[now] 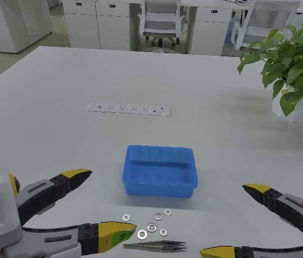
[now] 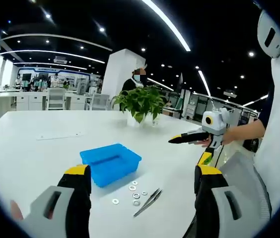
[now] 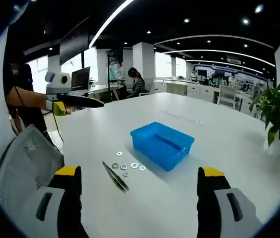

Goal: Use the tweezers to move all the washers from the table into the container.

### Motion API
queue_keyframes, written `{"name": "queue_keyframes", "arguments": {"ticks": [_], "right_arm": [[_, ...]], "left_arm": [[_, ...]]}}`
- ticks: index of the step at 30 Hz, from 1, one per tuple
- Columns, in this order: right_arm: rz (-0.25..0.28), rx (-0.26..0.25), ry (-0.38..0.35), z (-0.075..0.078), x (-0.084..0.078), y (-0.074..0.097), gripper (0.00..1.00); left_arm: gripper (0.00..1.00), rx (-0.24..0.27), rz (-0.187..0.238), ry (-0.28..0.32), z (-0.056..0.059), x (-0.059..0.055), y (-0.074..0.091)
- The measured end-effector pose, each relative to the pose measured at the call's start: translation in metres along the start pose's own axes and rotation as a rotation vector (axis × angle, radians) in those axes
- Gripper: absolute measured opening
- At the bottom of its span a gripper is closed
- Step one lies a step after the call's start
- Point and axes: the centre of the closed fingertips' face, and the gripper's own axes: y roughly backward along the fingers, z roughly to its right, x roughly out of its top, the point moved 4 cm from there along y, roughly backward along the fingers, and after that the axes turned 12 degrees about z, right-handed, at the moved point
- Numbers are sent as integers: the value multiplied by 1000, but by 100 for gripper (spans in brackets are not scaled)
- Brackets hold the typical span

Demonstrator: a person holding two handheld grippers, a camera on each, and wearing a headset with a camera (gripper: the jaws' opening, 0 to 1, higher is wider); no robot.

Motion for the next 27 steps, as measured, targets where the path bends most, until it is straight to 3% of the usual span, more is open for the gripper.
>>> {"name": "queue_keyframes", "arguments": {"ticks": [9, 27], "right_arm": [[-4, -18, -18, -3, -5, 4, 98], [9, -29, -32, -10, -6, 6, 97]], "left_arm": [[91, 1, 20, 12, 2, 2, 0], [90, 7, 15, -2, 0, 2, 6]]}}
